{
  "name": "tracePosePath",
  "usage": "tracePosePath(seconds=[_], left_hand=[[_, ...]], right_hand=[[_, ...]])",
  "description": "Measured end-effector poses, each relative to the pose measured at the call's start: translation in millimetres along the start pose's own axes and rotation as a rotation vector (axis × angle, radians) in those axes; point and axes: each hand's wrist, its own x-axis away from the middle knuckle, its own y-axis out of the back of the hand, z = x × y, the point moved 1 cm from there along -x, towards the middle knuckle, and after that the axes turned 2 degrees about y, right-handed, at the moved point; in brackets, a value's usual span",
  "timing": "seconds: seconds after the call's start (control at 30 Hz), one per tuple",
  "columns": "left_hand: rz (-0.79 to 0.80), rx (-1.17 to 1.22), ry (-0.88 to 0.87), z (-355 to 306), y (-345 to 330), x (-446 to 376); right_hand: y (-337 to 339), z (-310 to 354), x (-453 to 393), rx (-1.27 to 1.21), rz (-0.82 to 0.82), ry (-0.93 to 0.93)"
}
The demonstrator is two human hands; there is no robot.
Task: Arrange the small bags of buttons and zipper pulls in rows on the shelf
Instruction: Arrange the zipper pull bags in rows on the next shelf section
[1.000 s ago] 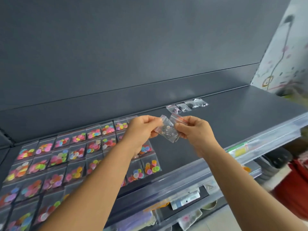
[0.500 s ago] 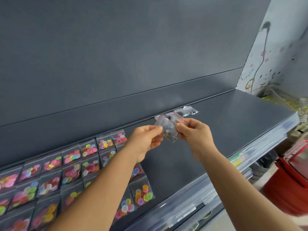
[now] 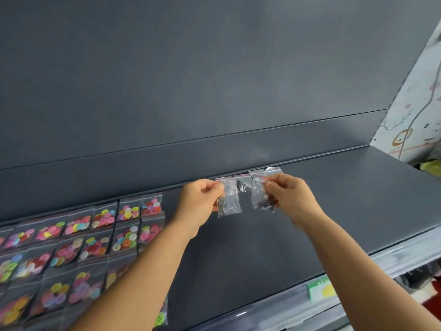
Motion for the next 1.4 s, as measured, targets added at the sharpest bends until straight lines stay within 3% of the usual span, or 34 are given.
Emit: tracePosePath(seconds=[0.17, 0.37, 0.5, 0.6, 0.77, 1.4], left_hand=[[-0.062, -0.229, 0.048, 18.9, -24.4, -2.1], [-0.168, -0.593, -0.012, 29.0, -37.1, -5.6], [-0.141, -0.853, -0.18, 33.8, -37.4, 2.6], [-0.013, -0.939, -0.283, 39.2, -37.2, 7.0], [0.035, -0.985, -0.31, 46.5, -43.8, 4.9], [-0.015, -1.021, -0.309, 47.3, -56.2, -5.8]], right_hand=[[-3.4, -14.4, -17.3, 0.172, 0.17, -0.006], [-6.6, -29.0, -30.6, 0.559, 0.19, 0.139], [0.1, -33.9, -29.4, 0.686, 0.222, 0.332], [2.1, -36.6, -25.6, 0.752, 0.277, 0.4], [3.7, -41.4, -22.4, 0.782, 0.386, 0.399], [-0.1, -41.5, -33.5, 0.785, 0.403, 0.47]])
